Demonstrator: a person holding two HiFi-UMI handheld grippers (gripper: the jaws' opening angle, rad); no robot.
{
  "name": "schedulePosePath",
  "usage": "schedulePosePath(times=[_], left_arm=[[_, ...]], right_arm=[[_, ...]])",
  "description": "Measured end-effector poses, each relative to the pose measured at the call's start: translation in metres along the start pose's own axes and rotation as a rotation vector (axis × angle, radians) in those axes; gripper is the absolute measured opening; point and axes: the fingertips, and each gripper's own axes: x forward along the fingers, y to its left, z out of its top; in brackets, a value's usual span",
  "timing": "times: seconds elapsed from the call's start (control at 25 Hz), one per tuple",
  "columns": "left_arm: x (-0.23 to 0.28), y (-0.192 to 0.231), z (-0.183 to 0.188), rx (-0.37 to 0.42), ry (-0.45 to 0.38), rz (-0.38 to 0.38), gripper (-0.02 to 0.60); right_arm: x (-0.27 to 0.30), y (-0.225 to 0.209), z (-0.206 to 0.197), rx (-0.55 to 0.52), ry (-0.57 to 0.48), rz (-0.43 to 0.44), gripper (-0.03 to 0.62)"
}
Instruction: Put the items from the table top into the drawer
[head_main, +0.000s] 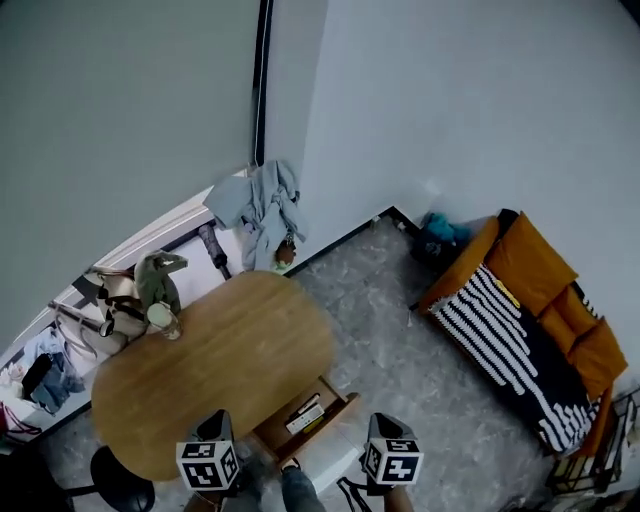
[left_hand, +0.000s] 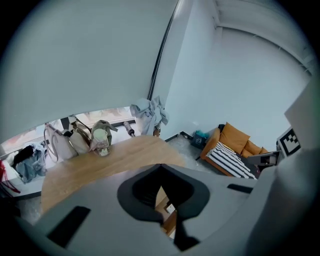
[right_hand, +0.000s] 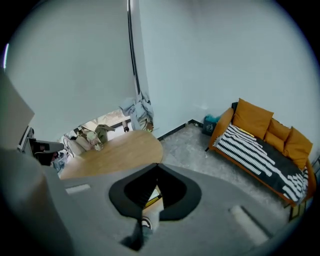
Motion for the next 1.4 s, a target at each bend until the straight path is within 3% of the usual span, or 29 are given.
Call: schedulePosePath(times=[0.32,0.56,1.4], left_arm=[[-0.052,-0.035,0.057,0.107,-0.148,-0.044,-0.008],[-0.059,-0.047,0.088,0.130,-0.222,-0.066,-0.008],[-0.062,-0.058,0.095,0.175,-0.221,-0.097,-0.008]], right_arm=[[-0.069,-0.012,0.038,0.050,-0.176,-0.002,0.006],[-0.085,-0.022,0.053,0.051,-0.235,-0.026,0.006],[-0.097,-0.010,0.066,0.016,-0.257,-0.042,0.005]])
